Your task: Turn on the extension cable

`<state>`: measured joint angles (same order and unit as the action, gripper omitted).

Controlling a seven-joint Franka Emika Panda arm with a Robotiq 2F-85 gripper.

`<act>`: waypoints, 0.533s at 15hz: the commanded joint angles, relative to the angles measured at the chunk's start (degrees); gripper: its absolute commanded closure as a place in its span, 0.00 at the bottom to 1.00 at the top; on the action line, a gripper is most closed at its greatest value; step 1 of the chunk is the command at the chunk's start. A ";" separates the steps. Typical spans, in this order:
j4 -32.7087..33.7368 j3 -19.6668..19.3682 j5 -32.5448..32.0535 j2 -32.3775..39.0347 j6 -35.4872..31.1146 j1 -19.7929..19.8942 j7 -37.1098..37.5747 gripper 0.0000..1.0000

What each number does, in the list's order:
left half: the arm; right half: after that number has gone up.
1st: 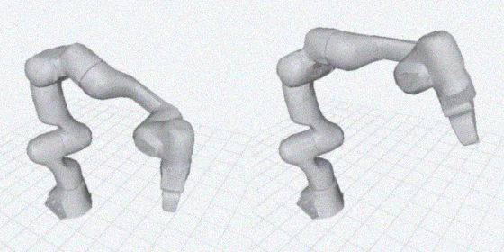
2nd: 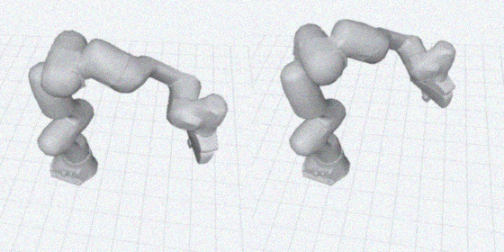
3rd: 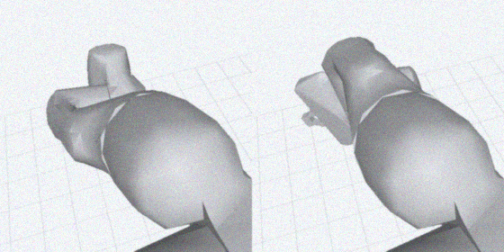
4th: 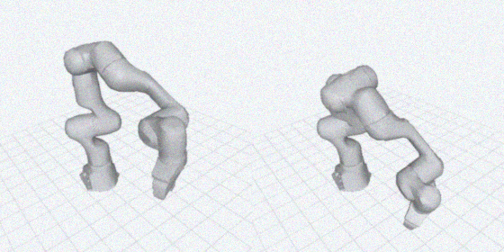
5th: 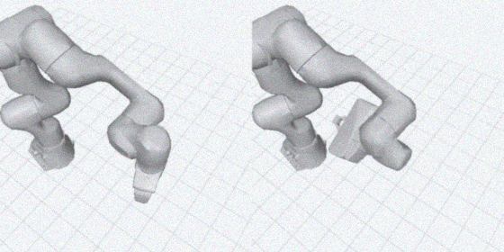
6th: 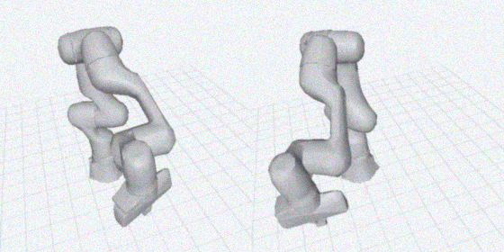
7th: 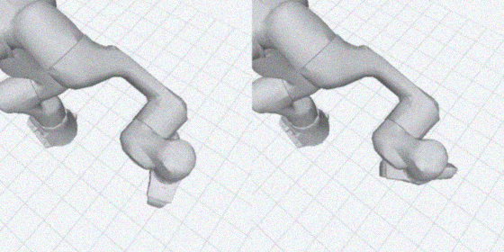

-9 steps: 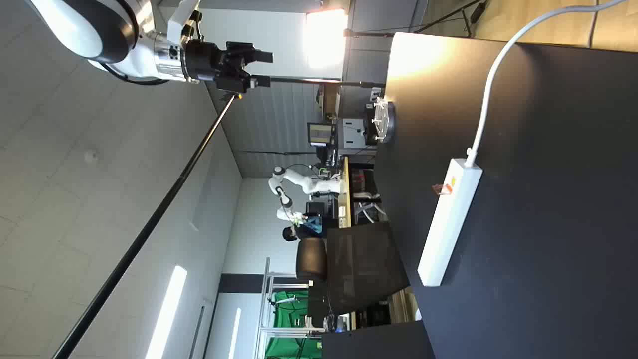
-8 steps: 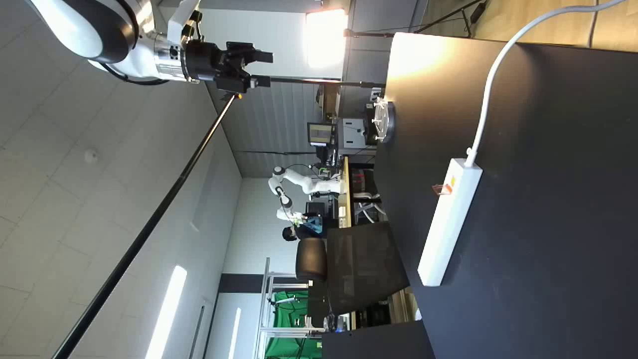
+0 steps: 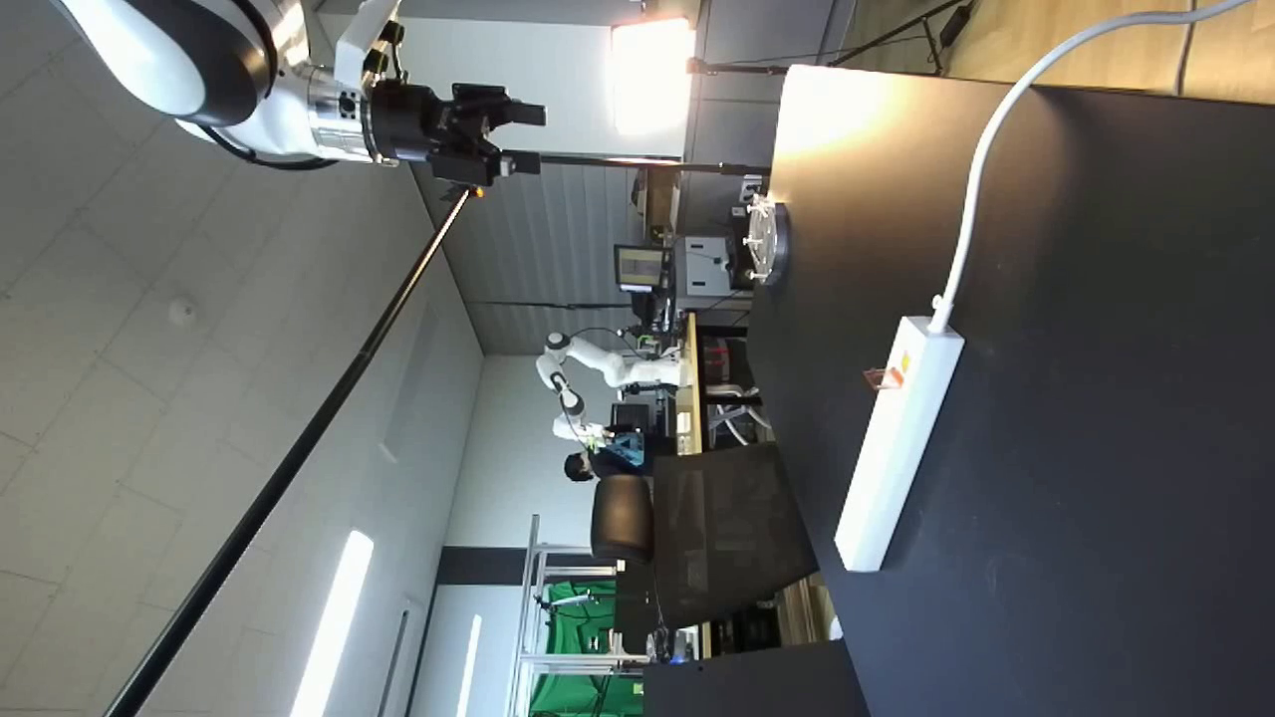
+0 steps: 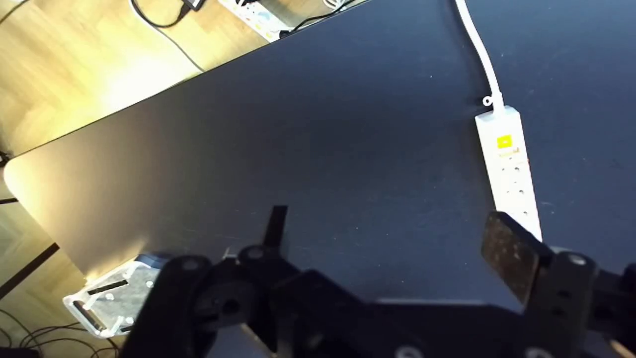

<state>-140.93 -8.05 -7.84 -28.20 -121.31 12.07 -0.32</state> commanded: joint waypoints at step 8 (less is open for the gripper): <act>-1.34 -0.20 3.20 6.09 -7.77 -6.02 -8.64 0.11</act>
<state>-141.92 -7.97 -6.49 -25.93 -125.40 9.44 -3.97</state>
